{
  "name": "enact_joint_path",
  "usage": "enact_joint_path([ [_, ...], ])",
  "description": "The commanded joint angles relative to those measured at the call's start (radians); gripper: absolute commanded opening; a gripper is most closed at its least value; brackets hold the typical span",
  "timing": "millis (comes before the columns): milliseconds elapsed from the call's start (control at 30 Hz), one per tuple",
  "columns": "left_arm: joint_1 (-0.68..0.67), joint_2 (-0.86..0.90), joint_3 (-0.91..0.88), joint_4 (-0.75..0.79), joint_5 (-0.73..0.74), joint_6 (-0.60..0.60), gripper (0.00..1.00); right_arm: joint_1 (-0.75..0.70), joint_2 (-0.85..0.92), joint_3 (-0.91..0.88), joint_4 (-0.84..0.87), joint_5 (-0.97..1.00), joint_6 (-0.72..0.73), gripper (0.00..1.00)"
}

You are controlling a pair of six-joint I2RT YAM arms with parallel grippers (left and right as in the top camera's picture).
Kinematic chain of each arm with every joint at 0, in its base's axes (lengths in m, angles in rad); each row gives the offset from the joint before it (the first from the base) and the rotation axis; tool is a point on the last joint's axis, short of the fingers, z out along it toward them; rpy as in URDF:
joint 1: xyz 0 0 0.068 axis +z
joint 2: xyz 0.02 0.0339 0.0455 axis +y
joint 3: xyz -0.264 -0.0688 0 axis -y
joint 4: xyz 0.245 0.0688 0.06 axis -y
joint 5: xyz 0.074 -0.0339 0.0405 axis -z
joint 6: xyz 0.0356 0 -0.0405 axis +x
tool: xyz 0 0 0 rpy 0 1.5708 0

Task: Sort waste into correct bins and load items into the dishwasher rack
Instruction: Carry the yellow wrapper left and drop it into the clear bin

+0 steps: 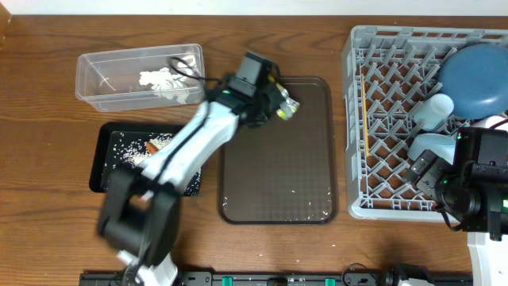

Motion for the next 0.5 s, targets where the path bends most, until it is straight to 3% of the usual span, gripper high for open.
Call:
enact_joint_path([
  [0, 0.042, -0.143, 0.018, -0.035, -0.202, 0.034, 0.06, -0.010, -0.001, 0.001, -0.001, 0.003, 0.016, 0.99],
  [167, 0.106, -0.223, 0.018, -0.076, -0.491, 0.035, 0.06, -0.010, -0.001, 0.001, 0.000, 0.004, 0.015, 0.99],
  [467, 0.280, -0.143, 0.018, 0.002, -0.529, 0.023, 0.07, -0.010, -0.001, 0.001, -0.001, 0.003, 0.015, 0.99],
])
